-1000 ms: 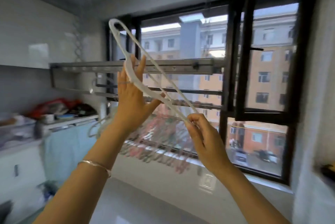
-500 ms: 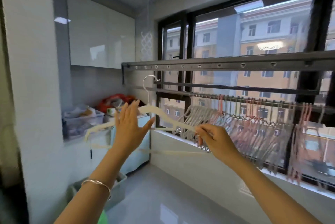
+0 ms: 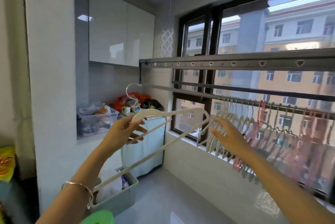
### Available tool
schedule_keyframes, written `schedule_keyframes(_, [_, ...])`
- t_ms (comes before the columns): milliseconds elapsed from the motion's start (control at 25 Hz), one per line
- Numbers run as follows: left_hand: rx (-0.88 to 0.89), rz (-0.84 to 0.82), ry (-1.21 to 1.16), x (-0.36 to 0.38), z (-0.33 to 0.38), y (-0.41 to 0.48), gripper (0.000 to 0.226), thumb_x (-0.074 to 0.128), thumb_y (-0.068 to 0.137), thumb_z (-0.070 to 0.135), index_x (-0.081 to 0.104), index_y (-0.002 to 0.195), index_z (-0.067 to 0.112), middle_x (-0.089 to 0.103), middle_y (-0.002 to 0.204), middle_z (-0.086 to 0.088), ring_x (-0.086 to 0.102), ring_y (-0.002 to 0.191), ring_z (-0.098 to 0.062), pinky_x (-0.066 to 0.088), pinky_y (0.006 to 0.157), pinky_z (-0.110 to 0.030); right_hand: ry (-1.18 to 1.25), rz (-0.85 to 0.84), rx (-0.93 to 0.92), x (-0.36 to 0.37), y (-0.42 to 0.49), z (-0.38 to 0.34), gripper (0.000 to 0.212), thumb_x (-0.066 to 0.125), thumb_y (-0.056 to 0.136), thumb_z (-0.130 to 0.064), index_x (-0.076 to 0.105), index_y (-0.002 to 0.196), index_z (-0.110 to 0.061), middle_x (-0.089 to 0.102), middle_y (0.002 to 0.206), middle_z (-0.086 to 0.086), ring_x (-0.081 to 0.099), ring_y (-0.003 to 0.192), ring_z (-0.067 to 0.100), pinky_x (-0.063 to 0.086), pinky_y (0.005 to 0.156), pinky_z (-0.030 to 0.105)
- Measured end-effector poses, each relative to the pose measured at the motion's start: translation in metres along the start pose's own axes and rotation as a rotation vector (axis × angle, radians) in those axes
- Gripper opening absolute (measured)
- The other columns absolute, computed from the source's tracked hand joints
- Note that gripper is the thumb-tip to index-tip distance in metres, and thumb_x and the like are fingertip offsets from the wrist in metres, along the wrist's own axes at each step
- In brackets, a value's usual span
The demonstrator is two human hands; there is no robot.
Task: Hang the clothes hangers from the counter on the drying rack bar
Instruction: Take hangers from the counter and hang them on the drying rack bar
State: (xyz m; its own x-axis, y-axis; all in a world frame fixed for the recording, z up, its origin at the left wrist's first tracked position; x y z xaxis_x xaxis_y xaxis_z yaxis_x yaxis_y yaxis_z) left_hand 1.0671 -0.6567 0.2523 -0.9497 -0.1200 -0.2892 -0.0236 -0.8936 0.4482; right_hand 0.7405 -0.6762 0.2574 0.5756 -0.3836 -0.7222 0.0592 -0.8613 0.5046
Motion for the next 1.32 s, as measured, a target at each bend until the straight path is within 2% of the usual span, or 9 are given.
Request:
schedule_keyframes(200, [-0.078, 0.065, -0.075, 0.038, -0.036, 0.086, 0.021, 0.040, 0.100, 0.021, 0.058, 0.091, 0.014, 0.068, 0.090, -0.004, 0.066, 0.071, -0.020, 0.051, 0.057, -0.027, -0.222, -0.078, -0.012, 0.039, 0.073, 0.049, 0.044, 0.045, 0.094, -0.040, 0.043, 0.134, -0.023, 0.041, 0.143, 0.000, 0.041, 0.128, 0.019, 0.031, 0.106, 0.032])
schedule_keyframes(320, [-0.190, 0.000, -0.172, 0.096, -0.070, 0.130, 0.023, 0.041, 0.100, 0.018, 0.059, 0.088, 0.010, 0.069, 0.093, -0.006, 0.064, 0.080, -0.022, 0.054, 0.061, -0.032, -0.315, -0.137, 0.028, 0.061, 0.096, 0.074, 0.051, 0.034, 0.095, -0.048, 0.036, 0.140, -0.025, 0.028, 0.152, -0.001, 0.023, 0.141, 0.018, 0.016, 0.117, 0.038])
schedule_keyframes(440, [-0.203, -0.132, -0.250, 0.156, -0.090, 0.173, 0.025, 0.044, 0.099, 0.023, 0.063, 0.094, 0.008, 0.071, 0.092, 0.002, 0.063, 0.084, -0.015, 0.056, 0.071, -0.033, -0.378, -0.179, 0.026, 0.079, 0.109, 0.091, 0.096, -0.005, 0.070, -0.083, 0.033, 0.141, -0.032, 0.015, 0.156, -0.005, 0.004, 0.145, 0.014, 0.000, 0.118, 0.038])
schedule_keyframes(560, [-0.065, -0.268, -0.218, 0.206, -0.091, 0.221, 0.028, 0.049, 0.096, 0.030, 0.066, 0.090, 0.009, 0.074, 0.083, 0.008, 0.064, 0.081, -0.009, 0.051, 0.081, -0.032, -0.409, -0.105, 0.074, 0.079, 0.122, 0.111, 0.122, -0.026, 0.047, -0.088, 0.039, 0.136, -0.036, 0.023, 0.153, -0.009, 0.007, 0.144, 0.011, 0.001, 0.117, 0.033])
schedule_keyframes(720, [0.086, -0.388, -0.274, 0.257, -0.075, 0.262, 0.027, 0.052, 0.094, 0.031, 0.061, 0.078, 0.011, 0.071, 0.062, 0.010, 0.058, 0.053, -0.009, 0.044, 0.054, -0.017, -0.385, -0.032, 0.135, 0.072, 0.130, 0.114, 0.101, -0.013, 0.063, -0.085, 0.040, 0.134, -0.037, 0.027, 0.150, -0.015, 0.009, 0.142, 0.004, 0.000, 0.115, 0.028])
schedule_keyframes(800, [0.123, -0.405, -0.324, 0.274, -0.063, 0.276, 0.023, 0.052, 0.094, 0.030, 0.062, 0.078, 0.016, 0.070, 0.059, 0.010, 0.057, 0.054, -0.010, 0.041, 0.051, -0.012, -0.368, -0.005, 0.185, 0.066, 0.131, 0.112, 0.087, -0.005, 0.072, -0.081, 0.041, 0.132, -0.039, 0.028, 0.146, -0.021, 0.009, 0.137, -0.005, -0.002, 0.112, 0.024])
schedule_keyframes(1040, [0.192, -0.548, -0.229, 0.326, -0.056, 0.294, 0.031, 0.050, 0.094, 0.038, 0.065, 0.102, 0.011, 0.073, 0.080, -0.003, 0.059, 0.050, 0.008, 0.042, 0.058, -0.020, -0.428, 0.062, 0.243, 0.053, 0.122, 0.119, 0.084, -0.005, 0.070, -0.082, 0.044, 0.126, -0.043, 0.030, 0.141, -0.028, 0.008, 0.135, -0.011, -0.006, 0.113, 0.023])
schedule_keyframes(1200, [0.203, -0.637, -0.017, 0.348, -0.068, 0.293, 0.041, 0.045, 0.093, 0.047, 0.066, 0.109, 0.016, 0.073, 0.086, 0.002, 0.067, 0.073, -0.003, 0.055, 0.078, -0.032, -0.400, 0.178, 0.236, 0.039, 0.115, 0.120, 0.072, 0.003, 0.077, -0.078, 0.052, 0.118, -0.043, 0.038, 0.132, -0.032, 0.015, 0.133, -0.015, -0.001, 0.117, 0.026])
schedule_keyframes(1320, [0.209, -0.601, 0.040, 0.342, -0.062, 0.287, 0.045, 0.046, 0.091, 0.050, 0.056, 0.124, 0.021, 0.066, 0.114, -0.001, 0.063, 0.095, -0.011, 0.052, 0.089, -0.036, -0.390, 0.255, 0.236, 0.026, 0.102, 0.124, 0.063, 0.010, 0.082, -0.074, 0.053, 0.116, -0.043, 0.042, 0.128, -0.032, 0.019, 0.131, -0.015, 0.004, 0.117, 0.026])
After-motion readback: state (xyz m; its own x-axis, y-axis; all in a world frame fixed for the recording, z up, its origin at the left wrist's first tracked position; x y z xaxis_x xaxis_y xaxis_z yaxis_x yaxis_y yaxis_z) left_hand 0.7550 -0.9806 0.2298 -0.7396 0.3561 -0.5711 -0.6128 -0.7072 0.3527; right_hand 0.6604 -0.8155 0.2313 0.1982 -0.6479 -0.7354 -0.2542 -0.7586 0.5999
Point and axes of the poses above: each hand's wrist, its own y-axis towards the middle knuckle, its own x-axis out of the palm, z = x × y, the point moved 7 cm from there along y, towards the middle knuckle
